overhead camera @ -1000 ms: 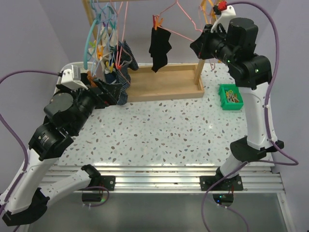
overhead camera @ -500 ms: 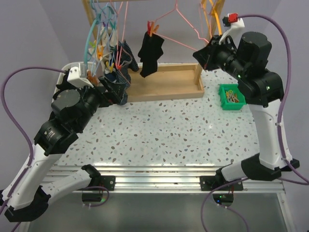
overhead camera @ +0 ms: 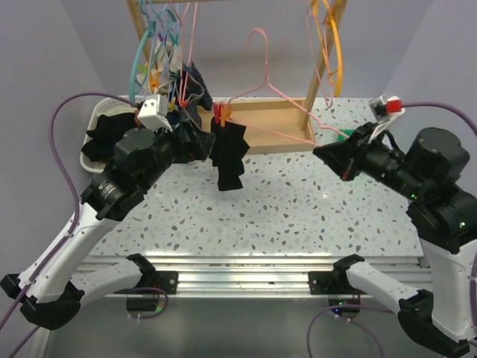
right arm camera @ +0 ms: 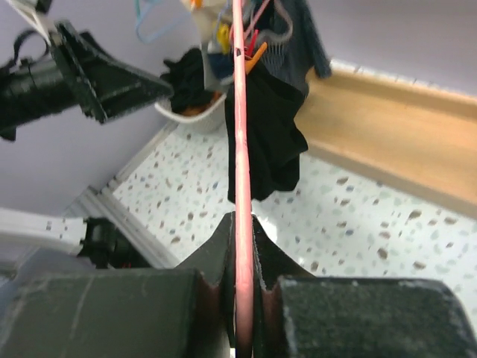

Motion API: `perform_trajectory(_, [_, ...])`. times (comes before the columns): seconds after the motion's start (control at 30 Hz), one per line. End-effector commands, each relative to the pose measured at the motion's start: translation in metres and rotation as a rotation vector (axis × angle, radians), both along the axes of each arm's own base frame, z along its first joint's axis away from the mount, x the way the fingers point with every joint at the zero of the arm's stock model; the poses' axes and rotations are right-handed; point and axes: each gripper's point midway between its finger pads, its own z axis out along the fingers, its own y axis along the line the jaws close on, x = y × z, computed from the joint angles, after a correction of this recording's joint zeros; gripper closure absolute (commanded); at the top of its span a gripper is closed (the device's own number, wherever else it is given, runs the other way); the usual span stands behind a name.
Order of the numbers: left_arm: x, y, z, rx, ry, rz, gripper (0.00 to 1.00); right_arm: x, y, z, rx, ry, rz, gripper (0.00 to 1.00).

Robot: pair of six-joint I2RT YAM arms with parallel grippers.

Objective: Remove the underwear clipped to the hanger
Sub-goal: Remove the underwear from the hanger.

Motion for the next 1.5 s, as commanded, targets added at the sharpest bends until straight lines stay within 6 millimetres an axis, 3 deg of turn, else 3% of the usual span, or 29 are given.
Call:
perform_trajectory(0.0, [0.000,-0.012,-0.019,0.022,0.013,-0.057,0.00,-0.005,0.016,-0.069,-0.054,0.243,0.090,1.00])
perform_trajectory(0.03, [-0.001,-0.014,-0.028,0.023,0.031,-0.067,0.00,-0.010,0.011,-0.083,-0.060,0.287,0.066,1.00])
perform_trajectory(0.07, [-0.003,-0.017,-0.035,0.019,0.049,-0.080,0.00,-0.009,0.012,-0.110,-0.082,0.357,0.064,1.00])
perform_trajectory(0.1, [-0.004,-0.019,-0.055,0.030,0.091,-0.087,0.00,-0.012,0.011,-0.121,-0.086,0.381,0.060,1.00])
perform_trajectory(0.13, [-0.007,-0.023,-0.064,0.019,0.113,-0.104,0.00,-0.016,0.009,-0.126,-0.070,0.390,0.047,1.00])
perform_trajectory(0.17, [-0.010,-0.031,-0.070,0.002,0.125,-0.148,0.00,-0.016,0.007,-0.144,-0.085,0.429,0.037,1.00])
perform_trajectory(0.2, [-0.013,-0.034,-0.091,0.012,0.168,-0.165,0.00,-0.018,0.007,-0.149,-0.083,0.443,0.035,1.00])
perform_trajectory(0.27, [-0.018,-0.047,-0.104,-0.025,0.200,-0.227,0.00,-0.019,0.009,-0.157,-0.060,0.464,0.029,1.00])
perform_trajectory(0.3, [-0.018,-0.050,-0.123,-0.010,0.234,-0.233,0.00,-0.018,0.009,-0.159,-0.057,0.468,0.029,1.00])
perform_trajectory(0.43, [-0.022,-0.065,-0.150,0.006,0.291,-0.297,0.00,-0.014,0.011,-0.165,-0.038,0.522,0.006,1.00])
perform_trajectory(0.6, [-0.013,-0.068,-0.186,0.102,0.328,-0.293,0.00,-0.011,0.008,-0.169,-0.045,0.561,-0.037,1.00])
perform_trajectory(0.77, [-0.007,-0.066,-0.189,0.116,0.282,-0.279,0.00,-0.015,0.003,-0.163,-0.048,0.571,-0.056,1.00])
perform_trajectory(0.83, [-0.003,-0.055,-0.202,0.158,0.331,-0.213,0.00,-0.016,0.002,-0.159,-0.040,0.567,-0.066,1.00])
perform_trajectory(1.1, [0.012,-0.067,-0.202,0.111,0.337,-0.185,0.10,-0.020,0.020,-0.148,0.017,0.591,0.036,1.00])
perform_trajectory(1.27, [0.026,-0.064,-0.192,0.077,0.352,-0.089,0.11,-0.020,0.016,-0.156,-0.020,0.584,0.028,1.00])
perform_trajectory(1.4, [0.030,-0.072,-0.211,0.081,0.438,-0.079,0.16,-0.019,0.021,-0.165,0.010,0.581,0.041,1.00])
perform_trajectory(1.47, [0.030,-0.065,-0.223,0.109,0.478,-0.037,0.18,-0.017,0.025,-0.175,0.041,0.607,0.042,1.00])
